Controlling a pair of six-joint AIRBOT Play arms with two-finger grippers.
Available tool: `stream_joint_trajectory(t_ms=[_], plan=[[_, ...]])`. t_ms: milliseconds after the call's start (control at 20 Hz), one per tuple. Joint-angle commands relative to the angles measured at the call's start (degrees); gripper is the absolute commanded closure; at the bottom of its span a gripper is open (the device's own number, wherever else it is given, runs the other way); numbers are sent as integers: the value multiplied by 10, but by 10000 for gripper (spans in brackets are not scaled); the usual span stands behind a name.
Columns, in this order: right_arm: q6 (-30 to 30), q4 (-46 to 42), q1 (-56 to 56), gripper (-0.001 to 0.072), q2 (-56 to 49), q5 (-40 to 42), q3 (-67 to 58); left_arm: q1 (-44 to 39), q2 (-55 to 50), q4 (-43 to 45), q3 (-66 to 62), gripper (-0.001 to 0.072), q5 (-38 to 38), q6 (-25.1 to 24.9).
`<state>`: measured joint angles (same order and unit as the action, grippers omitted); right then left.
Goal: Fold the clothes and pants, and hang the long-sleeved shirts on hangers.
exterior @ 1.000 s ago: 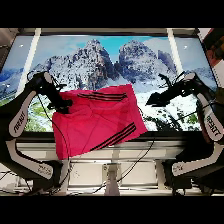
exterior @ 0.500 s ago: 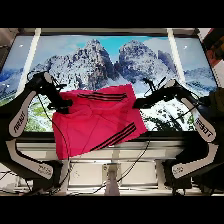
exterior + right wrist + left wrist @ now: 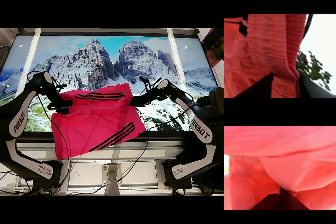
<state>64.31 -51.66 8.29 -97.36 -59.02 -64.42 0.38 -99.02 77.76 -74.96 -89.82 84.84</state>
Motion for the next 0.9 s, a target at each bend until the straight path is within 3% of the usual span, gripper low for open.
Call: stream_joint_trajectory(t_ms=[0,50,100,550,850], plan=[[0,0,19,519,1,20,0,0,0,0,0,694,0,0],[2,0,16,651,3,32,0,0,0,0,0,694,3,0],[8,3,12,694,5,42,0,0,0,0,0,694,14,0],[134,2,-94,695,42,94,0,-1,23,-3,0,694,118,0],[239,-13,-109,696,89,162,35,-32,28,-120,0,694,277,0]])
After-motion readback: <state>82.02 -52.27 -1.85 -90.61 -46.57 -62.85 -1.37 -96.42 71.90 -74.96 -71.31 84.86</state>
